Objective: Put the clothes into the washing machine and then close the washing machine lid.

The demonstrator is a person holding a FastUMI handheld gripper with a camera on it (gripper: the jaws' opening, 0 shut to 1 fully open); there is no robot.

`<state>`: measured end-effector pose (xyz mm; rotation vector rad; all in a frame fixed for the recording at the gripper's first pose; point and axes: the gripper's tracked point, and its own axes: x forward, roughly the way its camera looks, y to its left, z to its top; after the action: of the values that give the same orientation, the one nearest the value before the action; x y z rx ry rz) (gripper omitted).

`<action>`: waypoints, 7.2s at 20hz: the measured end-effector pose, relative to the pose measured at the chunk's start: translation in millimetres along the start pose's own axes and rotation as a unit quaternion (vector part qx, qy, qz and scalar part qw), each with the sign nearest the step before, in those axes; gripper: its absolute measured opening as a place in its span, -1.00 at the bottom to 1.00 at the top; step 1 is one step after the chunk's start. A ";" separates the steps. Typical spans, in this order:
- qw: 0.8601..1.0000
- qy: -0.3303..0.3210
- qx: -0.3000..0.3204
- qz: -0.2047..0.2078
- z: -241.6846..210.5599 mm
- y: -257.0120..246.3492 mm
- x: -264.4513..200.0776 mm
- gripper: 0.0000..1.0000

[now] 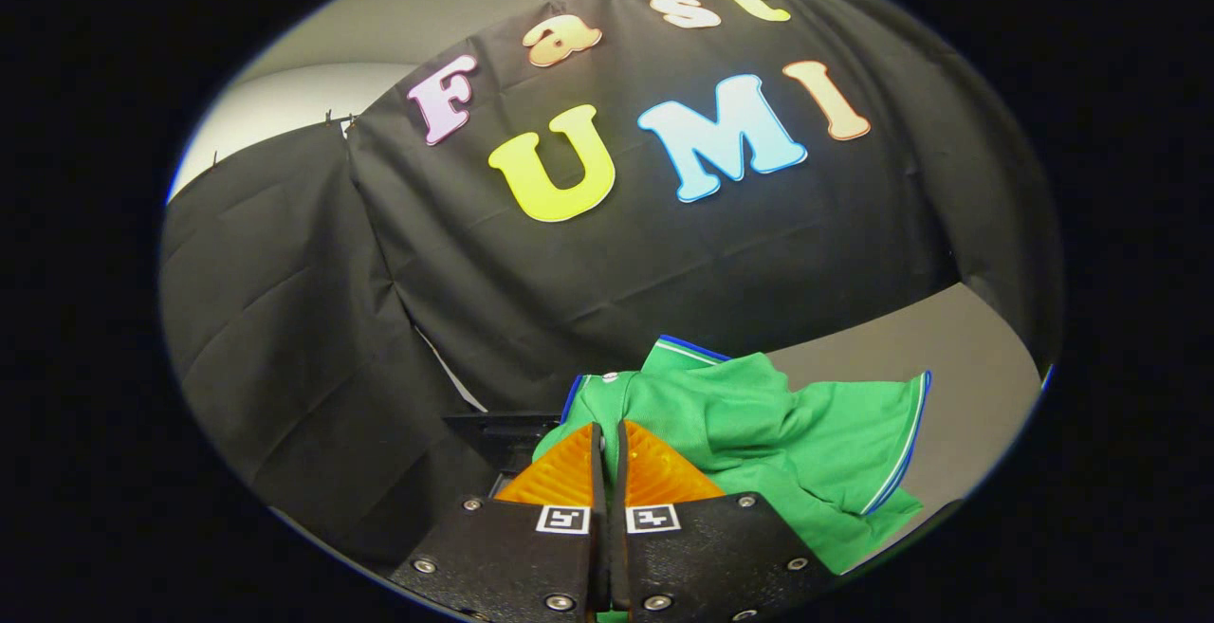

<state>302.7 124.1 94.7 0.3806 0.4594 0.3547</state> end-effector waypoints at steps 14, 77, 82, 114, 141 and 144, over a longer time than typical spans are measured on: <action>0.996 0.056 -0.033 0.062 -75.9 100.7 35.5 -1.00; 0.984 -0.076 -0.157 -0.045 -71.8 164.4 180.0 0.91; 0.984 -0.048 -0.161 -0.057 -71.7 169.3 221.8 0.91; 0.981 0.039 -0.146 -0.120 -122.4 157.0 220.7 0.92; 0.983 0.035 -0.161 -0.077 -216.4 161.1 67.9 0.89; 0.984 0.002 -0.166 -0.069 -188.1 160.6 39.4 0.88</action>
<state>204.8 331.4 -6.5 0.0224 0.4195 0.2917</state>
